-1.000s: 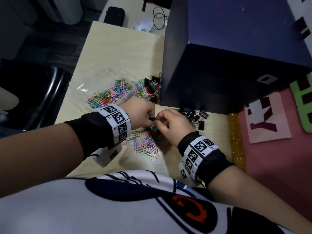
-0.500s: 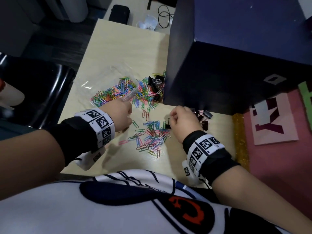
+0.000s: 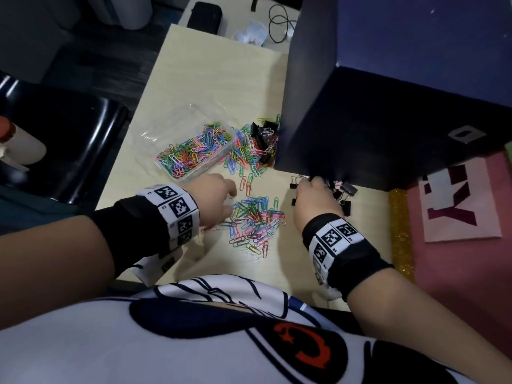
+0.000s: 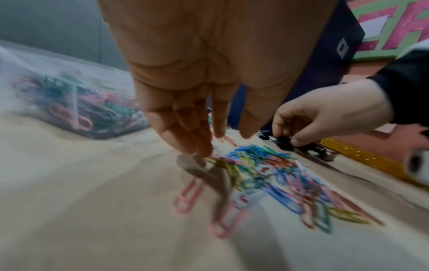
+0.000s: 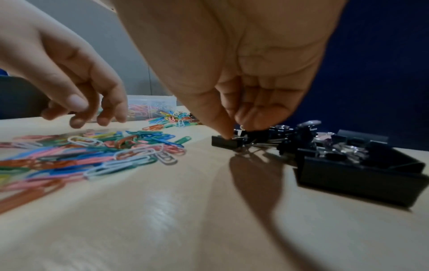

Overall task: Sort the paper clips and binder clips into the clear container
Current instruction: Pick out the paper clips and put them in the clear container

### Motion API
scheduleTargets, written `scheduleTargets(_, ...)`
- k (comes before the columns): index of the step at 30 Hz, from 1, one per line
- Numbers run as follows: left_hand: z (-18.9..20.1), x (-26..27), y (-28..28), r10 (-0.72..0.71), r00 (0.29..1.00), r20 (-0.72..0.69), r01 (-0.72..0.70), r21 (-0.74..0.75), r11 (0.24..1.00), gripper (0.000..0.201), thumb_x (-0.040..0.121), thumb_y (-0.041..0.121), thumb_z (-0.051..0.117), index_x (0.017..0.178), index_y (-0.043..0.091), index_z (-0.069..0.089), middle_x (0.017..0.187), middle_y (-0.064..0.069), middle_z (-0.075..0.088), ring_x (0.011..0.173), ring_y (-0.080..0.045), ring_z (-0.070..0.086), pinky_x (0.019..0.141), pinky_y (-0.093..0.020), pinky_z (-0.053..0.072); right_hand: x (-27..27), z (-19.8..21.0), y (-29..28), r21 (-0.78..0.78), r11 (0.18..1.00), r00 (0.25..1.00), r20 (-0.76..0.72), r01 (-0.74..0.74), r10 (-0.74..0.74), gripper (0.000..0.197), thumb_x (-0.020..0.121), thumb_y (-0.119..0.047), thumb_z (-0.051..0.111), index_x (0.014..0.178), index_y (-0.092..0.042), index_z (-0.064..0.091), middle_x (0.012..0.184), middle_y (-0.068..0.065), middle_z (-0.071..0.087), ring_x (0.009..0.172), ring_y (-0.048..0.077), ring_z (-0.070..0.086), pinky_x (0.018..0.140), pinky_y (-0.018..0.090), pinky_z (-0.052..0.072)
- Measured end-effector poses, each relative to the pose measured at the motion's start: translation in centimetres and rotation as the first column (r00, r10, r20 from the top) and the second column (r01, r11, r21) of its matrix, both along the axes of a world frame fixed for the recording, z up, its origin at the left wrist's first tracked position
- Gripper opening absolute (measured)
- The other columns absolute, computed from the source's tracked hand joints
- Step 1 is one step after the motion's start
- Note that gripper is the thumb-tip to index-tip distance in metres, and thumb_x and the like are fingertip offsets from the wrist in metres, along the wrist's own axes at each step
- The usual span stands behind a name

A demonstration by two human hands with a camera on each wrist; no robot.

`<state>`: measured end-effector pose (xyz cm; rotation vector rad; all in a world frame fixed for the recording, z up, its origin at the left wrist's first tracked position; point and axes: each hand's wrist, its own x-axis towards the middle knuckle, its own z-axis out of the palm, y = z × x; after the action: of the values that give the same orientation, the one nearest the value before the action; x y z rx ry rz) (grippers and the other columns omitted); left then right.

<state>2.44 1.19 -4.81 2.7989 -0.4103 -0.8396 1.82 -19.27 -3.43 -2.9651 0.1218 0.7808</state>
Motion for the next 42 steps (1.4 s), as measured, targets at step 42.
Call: scheduleTargets(42,0.0,3.2,11.9,0.054,0.964,0.26,-0.067,0.042,0.997,0.013,0.09,0.029,0.048,0.085,0.017,0.047,0.088,-0.006,0.062,0.083,-0.03,0.057,0.069,-0.035,0.048,4.3,-0.8,12.4,0.126,0.917,0.923,-0.021,-0.378,0.383,0.047,0.09,-0.003,0.042,0.137,-0.004,0.044,0.145,0.012,0.037,0.131,0.031,0.042,0.105,0.036,0.036)
